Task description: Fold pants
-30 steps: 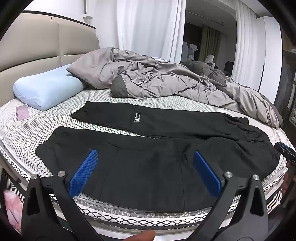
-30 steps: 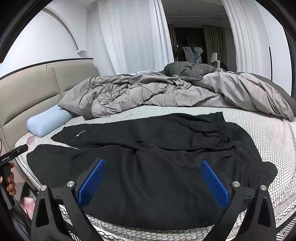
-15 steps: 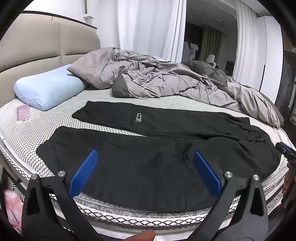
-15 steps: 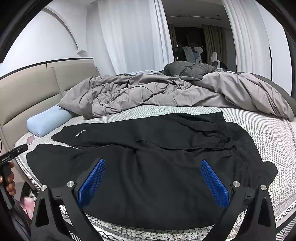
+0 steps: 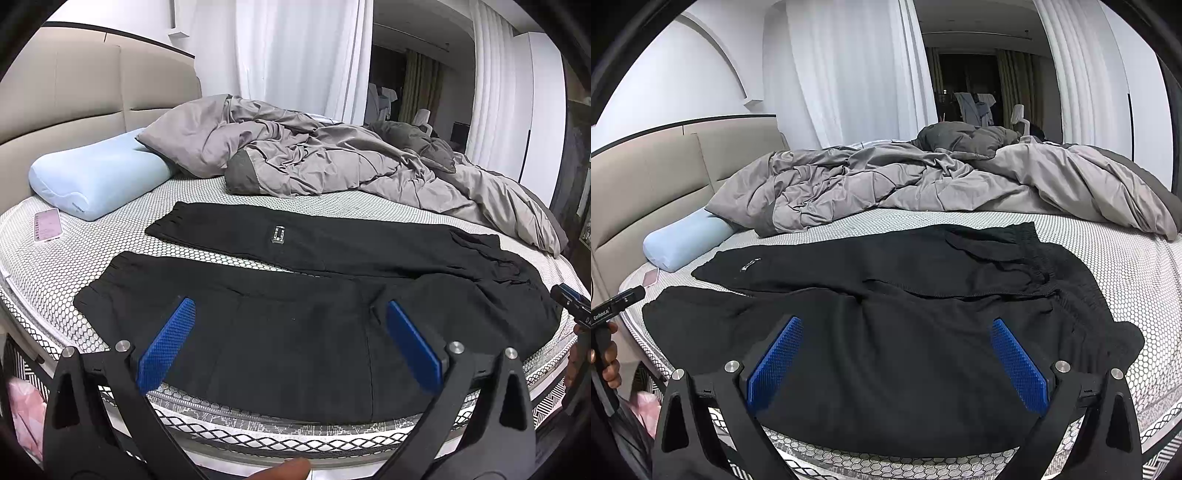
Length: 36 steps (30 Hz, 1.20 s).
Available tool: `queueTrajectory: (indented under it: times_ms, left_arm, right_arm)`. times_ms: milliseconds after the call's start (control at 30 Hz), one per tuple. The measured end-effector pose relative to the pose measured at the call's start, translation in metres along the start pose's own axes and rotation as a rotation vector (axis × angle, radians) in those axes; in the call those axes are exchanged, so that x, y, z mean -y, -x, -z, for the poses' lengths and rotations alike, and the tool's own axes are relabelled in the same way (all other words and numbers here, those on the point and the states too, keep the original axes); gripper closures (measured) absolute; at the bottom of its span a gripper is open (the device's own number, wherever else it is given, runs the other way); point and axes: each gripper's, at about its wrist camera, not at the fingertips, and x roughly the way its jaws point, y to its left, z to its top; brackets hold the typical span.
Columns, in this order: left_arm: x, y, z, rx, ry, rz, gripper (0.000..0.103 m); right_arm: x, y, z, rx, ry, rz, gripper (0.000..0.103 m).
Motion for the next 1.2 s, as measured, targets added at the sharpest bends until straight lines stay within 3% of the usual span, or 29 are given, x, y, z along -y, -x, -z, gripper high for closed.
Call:
queueTrajectory:
  times_ms: [967, 1200]
  left_arm:
    - [-0.001, -0.001, 0.0, -0.001, -0.003, -0.003, 0.001]
    - [-0.021, 0.003, -0.001, 0.018, 0.037, -0.014, 0.001]
  right_arm:
    - [0.0, 0.0, 0.0, -0.001, 0.0, 0.0, 0.0]
    - [0.002, 0.001, 0.001, -0.003, 0.002, 0.016, 0.0]
